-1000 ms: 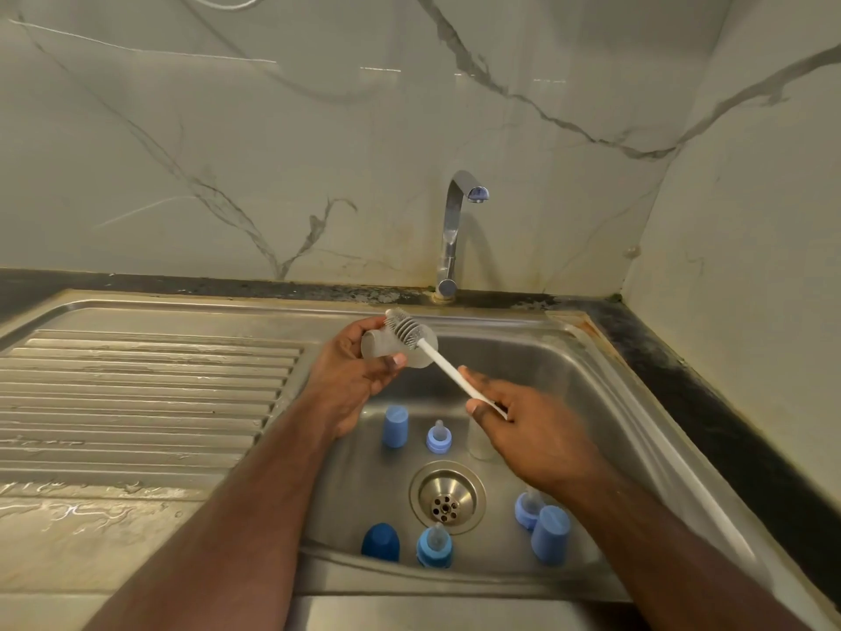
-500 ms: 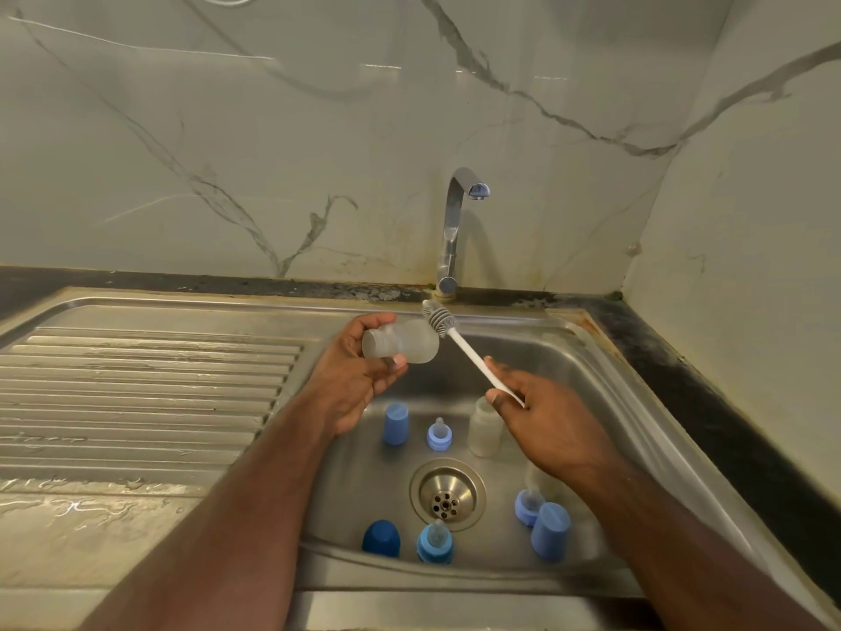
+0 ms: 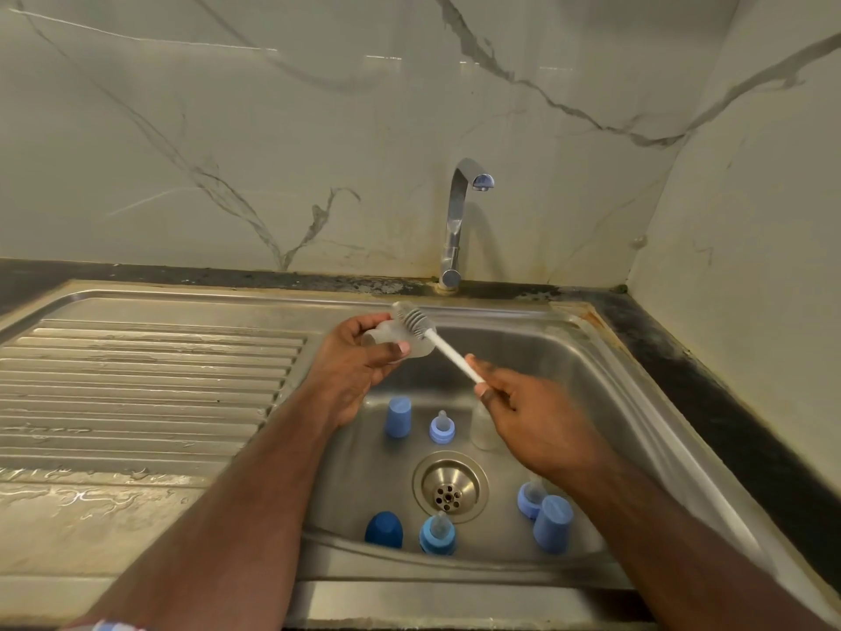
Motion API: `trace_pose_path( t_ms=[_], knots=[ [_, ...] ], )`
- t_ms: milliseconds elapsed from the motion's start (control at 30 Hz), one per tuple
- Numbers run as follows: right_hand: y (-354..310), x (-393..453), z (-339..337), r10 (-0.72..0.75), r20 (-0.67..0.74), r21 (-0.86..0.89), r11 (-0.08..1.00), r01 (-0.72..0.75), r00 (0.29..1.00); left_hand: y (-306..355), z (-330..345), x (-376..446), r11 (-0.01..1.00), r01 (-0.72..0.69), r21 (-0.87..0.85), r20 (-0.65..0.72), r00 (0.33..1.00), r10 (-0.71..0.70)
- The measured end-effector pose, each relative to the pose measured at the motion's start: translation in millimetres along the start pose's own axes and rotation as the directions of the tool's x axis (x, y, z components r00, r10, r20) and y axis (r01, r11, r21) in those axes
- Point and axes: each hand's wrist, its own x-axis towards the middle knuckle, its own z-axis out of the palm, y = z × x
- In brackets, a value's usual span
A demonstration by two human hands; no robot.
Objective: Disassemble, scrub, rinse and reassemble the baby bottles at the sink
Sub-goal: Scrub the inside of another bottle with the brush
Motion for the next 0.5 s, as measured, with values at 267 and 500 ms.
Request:
trace_pose_path(
  t_ms=[267, 500],
  knots=[
    [-5.9, -4.4, 3.9, -0.026, 0.008, 0.022, 0.999, 0.026, 1.0, 2.6, 0.7, -2.1, 0.999, -0.023, -0.024, 0.028, 0.999, 0.024],
    [-5.4, -8.1, 2.1, -0.023, 0.019, 0.057, 0.998, 0.022, 1.0, -3.0, -0.3, 0.9, 0.998, -0.029, 0.052, 0.05, 0.998, 0.027]
  ],
)
